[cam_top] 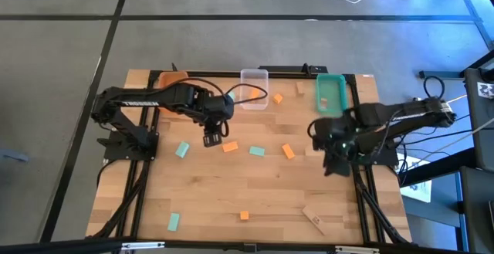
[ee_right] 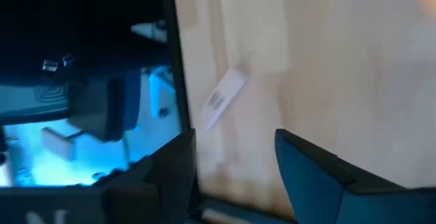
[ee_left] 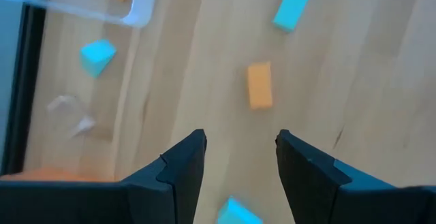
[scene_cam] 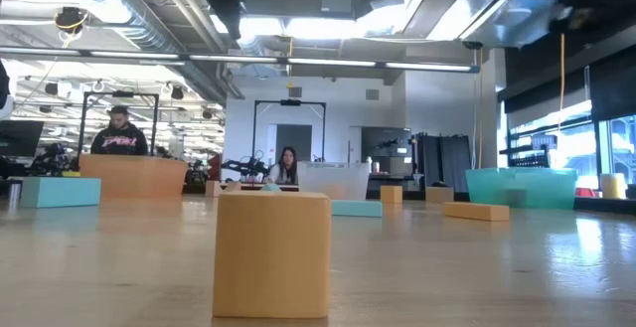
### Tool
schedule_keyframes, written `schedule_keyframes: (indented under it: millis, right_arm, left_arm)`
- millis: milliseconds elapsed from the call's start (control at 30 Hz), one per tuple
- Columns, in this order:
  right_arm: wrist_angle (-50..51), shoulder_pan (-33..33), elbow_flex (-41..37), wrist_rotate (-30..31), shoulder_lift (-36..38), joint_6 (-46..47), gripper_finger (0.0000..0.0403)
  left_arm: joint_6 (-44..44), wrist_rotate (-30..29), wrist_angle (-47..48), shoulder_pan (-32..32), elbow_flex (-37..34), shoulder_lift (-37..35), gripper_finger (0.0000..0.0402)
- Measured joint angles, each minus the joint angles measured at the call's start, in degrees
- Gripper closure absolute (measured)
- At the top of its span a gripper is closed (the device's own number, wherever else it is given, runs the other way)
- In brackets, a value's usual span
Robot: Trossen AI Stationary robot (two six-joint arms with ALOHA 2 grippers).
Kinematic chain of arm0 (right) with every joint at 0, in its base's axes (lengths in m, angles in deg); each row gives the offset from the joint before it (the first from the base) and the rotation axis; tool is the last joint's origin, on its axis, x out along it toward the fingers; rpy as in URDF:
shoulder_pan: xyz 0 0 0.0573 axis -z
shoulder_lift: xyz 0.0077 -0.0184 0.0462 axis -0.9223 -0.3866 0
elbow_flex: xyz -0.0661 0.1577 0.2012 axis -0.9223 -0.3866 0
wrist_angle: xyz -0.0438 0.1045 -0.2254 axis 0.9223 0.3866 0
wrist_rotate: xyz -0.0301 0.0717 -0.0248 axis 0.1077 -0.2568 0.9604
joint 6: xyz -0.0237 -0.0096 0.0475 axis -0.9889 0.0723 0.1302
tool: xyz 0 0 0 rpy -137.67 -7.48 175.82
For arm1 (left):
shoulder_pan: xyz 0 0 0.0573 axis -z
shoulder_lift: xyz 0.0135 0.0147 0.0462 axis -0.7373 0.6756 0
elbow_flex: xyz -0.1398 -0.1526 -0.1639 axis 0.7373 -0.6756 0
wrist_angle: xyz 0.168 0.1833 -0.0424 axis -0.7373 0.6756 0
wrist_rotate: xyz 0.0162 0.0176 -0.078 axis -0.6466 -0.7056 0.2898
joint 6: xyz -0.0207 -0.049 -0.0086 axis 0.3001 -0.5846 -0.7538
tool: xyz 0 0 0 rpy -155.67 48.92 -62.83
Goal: Sort & place blocks by color
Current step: Put the brown block into the blue bin
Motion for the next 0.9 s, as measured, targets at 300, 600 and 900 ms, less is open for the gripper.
schedule_keyframes:
  millis: [300,600,900]
  right_arm:
    - [-4.7,-17.9,0.0,0.0,-6.7,22.9,0.0203]
    - [-18.3,-26.7,0.0,1.6,-17.8,42.7,0.0203]
    - [-26.0,-27.8,0.0,1.8,-29.0,60.9,0.0203]
  left_arm:
    - [3.8,2.4,0.2,0.0,0.0,-0.8,0.0231]
    - [6.1,5.0,1.1,0.0,0.0,-2.1,0.0231]
    - [9.9,4.9,2.1,0.5,0.0,-2.4,0.0231]
